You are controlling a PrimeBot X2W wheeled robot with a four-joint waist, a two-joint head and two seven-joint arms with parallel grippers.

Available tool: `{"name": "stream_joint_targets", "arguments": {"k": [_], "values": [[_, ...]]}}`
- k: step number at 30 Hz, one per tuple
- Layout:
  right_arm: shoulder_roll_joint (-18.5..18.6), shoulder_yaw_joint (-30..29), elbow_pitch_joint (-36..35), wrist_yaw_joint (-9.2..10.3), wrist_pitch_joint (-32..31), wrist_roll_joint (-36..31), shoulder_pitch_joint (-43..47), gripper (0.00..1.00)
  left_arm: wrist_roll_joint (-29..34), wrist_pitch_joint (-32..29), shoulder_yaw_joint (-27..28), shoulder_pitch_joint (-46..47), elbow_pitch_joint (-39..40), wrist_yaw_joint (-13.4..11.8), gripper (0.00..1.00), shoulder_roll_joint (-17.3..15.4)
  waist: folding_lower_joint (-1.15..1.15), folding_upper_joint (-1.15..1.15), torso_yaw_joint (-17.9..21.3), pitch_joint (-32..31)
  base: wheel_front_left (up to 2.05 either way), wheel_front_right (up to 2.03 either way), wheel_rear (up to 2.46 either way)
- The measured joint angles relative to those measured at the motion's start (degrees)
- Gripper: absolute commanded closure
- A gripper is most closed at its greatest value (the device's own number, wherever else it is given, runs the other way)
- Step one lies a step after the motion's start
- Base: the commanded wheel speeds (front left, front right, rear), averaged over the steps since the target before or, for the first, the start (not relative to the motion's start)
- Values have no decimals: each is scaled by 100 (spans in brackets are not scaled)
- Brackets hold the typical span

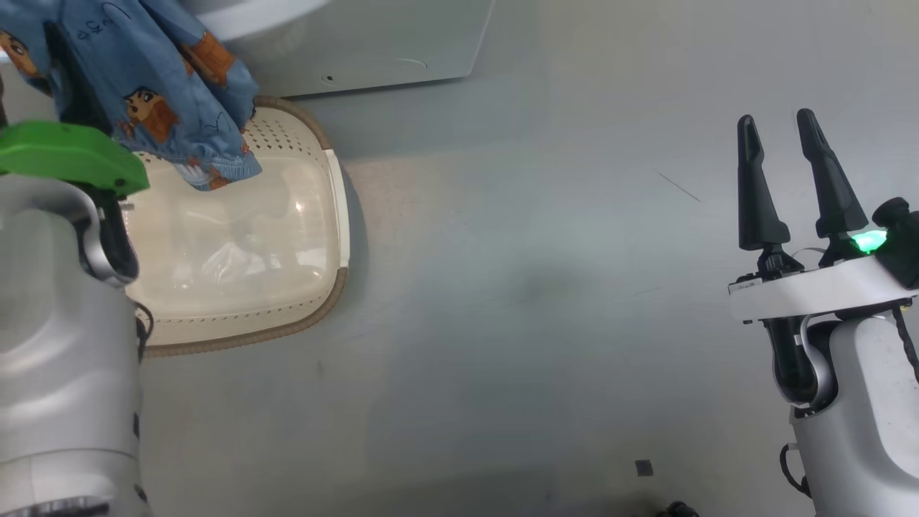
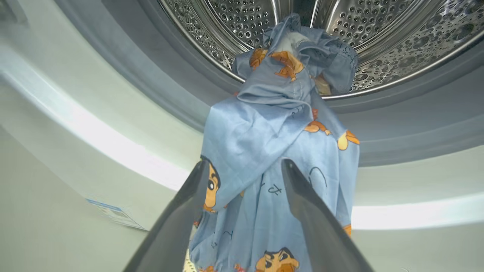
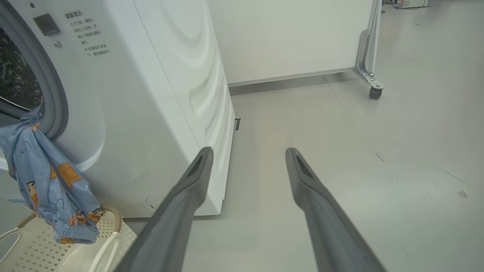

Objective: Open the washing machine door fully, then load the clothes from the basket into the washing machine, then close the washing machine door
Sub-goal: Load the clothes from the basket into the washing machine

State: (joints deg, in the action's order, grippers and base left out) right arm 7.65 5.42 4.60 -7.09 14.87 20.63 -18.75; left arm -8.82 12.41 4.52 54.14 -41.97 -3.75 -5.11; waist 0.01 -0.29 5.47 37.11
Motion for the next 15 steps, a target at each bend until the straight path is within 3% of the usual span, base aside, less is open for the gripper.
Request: {"name": "stream_joint_targets", "arguments": {"k": [15], "values": [[159, -193, -53, 0, 0, -56, 264, 0, -327, 129, 86, -1492, 939, -1, 0, 328, 0, 0, -175, -159, 0, 0, 0]]}}
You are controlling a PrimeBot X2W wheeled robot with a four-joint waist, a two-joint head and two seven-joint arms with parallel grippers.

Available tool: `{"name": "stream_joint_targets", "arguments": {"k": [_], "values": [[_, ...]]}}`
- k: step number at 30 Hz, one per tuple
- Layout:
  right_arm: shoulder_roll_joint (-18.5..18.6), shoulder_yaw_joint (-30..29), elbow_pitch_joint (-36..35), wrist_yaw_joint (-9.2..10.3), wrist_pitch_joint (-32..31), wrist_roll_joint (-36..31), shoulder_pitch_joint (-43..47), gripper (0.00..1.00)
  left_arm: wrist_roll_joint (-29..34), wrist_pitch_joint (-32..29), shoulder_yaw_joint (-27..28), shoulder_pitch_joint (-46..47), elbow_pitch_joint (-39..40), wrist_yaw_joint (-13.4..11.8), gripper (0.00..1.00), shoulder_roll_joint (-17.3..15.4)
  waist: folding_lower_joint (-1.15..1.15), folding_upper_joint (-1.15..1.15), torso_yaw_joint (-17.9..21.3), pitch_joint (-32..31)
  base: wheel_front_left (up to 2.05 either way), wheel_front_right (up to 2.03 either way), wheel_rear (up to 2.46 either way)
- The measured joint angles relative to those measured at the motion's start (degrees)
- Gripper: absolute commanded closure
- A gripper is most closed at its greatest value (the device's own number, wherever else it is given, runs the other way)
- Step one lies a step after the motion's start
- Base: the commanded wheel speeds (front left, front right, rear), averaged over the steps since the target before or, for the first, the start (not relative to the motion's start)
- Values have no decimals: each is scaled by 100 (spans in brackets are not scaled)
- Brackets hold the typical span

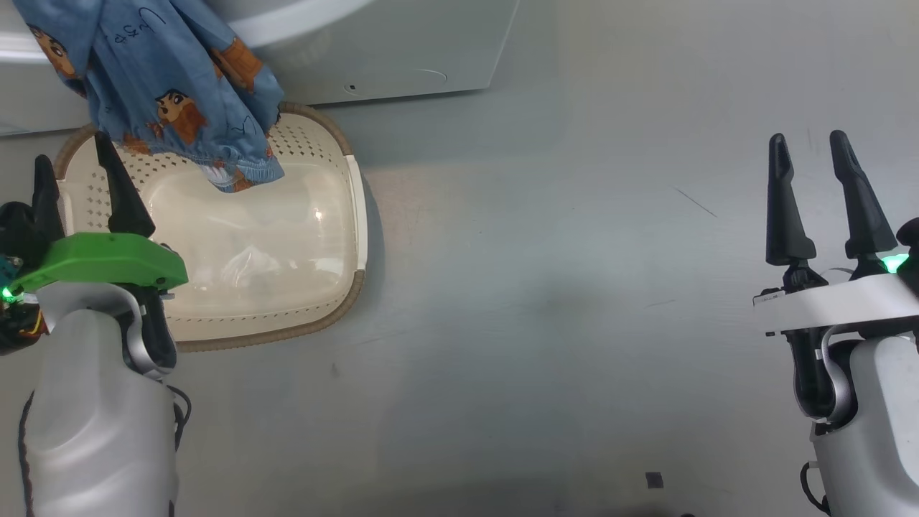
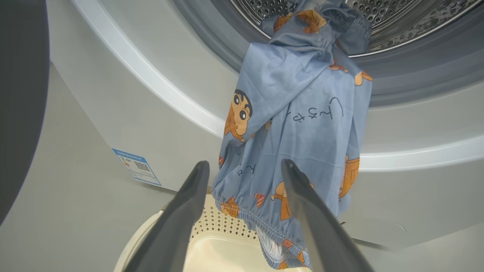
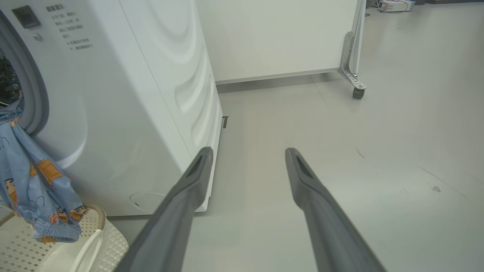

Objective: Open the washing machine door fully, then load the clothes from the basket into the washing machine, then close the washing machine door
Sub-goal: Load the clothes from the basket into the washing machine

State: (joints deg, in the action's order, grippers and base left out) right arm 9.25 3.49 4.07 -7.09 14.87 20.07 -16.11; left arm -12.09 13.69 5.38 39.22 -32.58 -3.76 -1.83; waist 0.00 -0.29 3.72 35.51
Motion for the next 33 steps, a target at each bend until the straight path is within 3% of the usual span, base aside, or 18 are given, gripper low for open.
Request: {"name": "stream_joint_targets", "arguments": {"k": [10, 33], "values": [[-3, 30, 24, 0, 0, -2, 92, 0, -5, 23, -208, -639, 944, 8, 0, 8, 0, 0, -184, -12, 0, 0, 0], [-4, 34, 93, 0, 0, -2, 197, 0, -164, -183, -569, -1749, 2458, -102, 0, 9, 0, 0, -183, -8, 0, 0, 0]]}}
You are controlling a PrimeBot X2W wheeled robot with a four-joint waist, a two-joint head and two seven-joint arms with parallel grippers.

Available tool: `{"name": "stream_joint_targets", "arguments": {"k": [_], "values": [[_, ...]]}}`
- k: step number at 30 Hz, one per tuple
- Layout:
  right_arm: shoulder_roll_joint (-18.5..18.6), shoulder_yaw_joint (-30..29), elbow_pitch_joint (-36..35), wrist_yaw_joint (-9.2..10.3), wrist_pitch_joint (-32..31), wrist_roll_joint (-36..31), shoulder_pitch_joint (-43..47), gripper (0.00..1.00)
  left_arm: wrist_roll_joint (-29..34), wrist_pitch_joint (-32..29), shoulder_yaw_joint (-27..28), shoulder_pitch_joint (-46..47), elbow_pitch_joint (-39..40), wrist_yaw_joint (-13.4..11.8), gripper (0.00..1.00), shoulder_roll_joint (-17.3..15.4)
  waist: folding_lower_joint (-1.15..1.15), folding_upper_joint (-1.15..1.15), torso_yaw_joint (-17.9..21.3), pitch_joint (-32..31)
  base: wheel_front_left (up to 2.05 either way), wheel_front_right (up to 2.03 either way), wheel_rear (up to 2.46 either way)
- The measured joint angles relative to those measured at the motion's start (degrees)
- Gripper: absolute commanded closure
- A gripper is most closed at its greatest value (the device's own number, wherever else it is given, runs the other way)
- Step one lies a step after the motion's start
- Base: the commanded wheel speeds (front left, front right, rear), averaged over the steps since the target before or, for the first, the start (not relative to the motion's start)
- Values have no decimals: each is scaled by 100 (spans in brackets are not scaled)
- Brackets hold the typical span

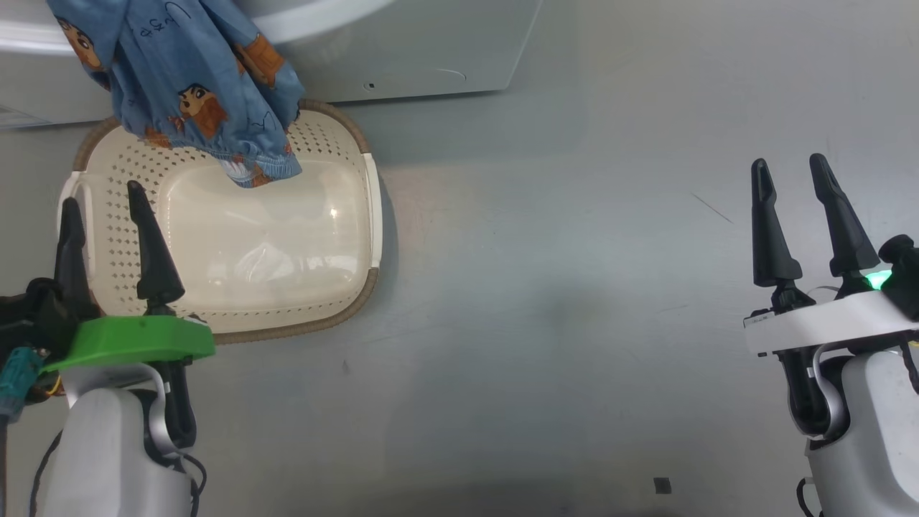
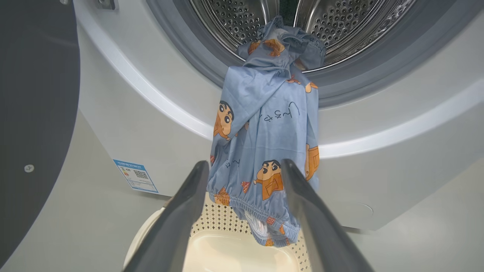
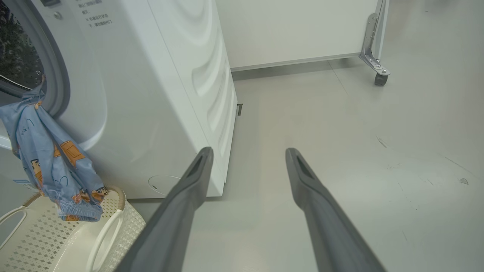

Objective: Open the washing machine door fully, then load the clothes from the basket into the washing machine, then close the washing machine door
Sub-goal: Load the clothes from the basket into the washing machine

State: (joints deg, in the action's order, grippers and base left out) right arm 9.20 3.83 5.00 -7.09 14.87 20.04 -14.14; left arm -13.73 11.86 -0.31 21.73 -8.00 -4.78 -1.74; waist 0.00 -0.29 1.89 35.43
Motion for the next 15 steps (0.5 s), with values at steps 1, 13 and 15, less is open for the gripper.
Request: {"name": "stream_joint_targets", "arguments": {"k": [1, 13, 15], "values": [[-2, 9, 10, 0, 0, 0, -1, 0, 0, -8, -4, -32, 42, -1, 0, -1, 0, 0, 3, -7, 0, 0, 0], [-13, 121, 105, 0, 0, 0, 127, 0, -42, -233, -78, -531, 501, -102, 0, -3, 0, 0, 57, -220, 0, 0, 0], [-13, 118, 102, 0, 0, 0, 126, 0, -42, -282, -93, -562, 603, -103, 0, -4, 0, 0, 61, -220, 0, 0, 0]]}}
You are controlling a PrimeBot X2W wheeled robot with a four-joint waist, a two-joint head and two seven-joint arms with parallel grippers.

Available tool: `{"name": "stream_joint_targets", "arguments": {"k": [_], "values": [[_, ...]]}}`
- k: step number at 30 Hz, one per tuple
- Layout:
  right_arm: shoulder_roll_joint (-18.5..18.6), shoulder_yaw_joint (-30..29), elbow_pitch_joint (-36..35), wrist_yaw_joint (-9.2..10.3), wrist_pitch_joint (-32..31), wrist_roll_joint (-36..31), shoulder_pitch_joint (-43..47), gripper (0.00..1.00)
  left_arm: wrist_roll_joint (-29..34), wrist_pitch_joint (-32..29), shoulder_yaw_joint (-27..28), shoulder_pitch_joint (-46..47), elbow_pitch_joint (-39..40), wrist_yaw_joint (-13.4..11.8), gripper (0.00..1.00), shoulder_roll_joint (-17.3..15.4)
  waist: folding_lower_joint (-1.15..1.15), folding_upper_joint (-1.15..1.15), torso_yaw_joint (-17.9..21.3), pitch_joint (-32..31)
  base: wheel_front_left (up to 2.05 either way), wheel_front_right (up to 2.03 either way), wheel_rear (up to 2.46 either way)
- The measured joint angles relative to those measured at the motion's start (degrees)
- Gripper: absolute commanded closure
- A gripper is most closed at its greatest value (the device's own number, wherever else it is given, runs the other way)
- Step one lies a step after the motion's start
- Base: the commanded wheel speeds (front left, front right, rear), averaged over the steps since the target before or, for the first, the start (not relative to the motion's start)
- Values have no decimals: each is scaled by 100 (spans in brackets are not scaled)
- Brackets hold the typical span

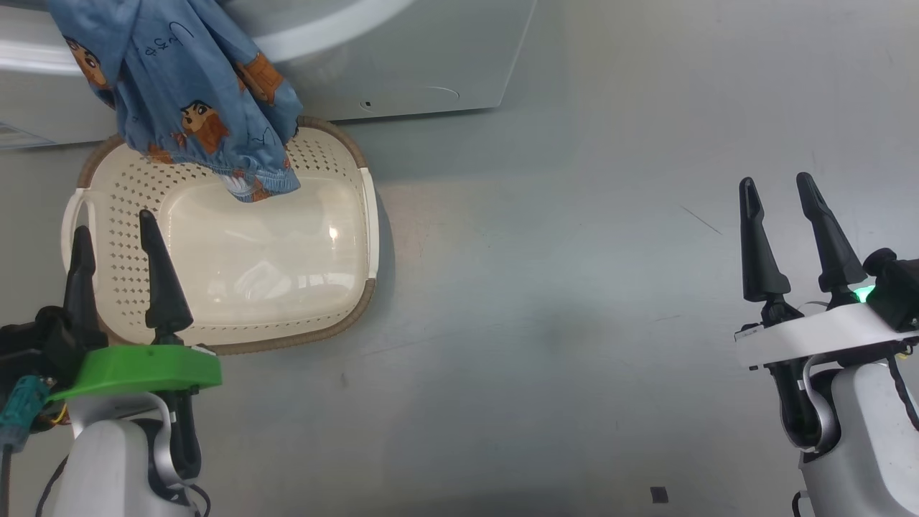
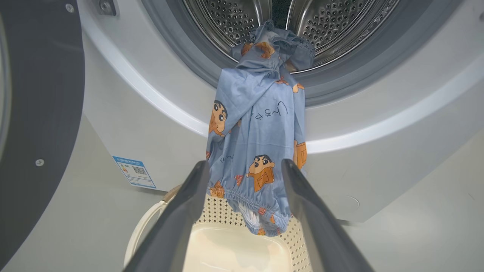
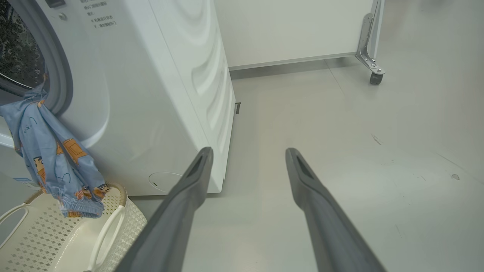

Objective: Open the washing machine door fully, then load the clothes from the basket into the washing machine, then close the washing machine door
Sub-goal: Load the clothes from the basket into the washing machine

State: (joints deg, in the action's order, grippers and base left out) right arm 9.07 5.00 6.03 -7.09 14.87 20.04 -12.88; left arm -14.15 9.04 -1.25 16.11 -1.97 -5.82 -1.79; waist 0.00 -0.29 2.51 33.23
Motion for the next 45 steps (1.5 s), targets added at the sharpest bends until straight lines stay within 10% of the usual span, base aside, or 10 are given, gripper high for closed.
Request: {"name": "stream_joint_targets", "arguments": {"k": [45], "values": [[-189, 200, -83, 0, 0, 29, -274, 0, -62, -735, 200, 389, -7, -90, 0, -7, 0, 0, 500, 512, 0, 0, 0]]}}
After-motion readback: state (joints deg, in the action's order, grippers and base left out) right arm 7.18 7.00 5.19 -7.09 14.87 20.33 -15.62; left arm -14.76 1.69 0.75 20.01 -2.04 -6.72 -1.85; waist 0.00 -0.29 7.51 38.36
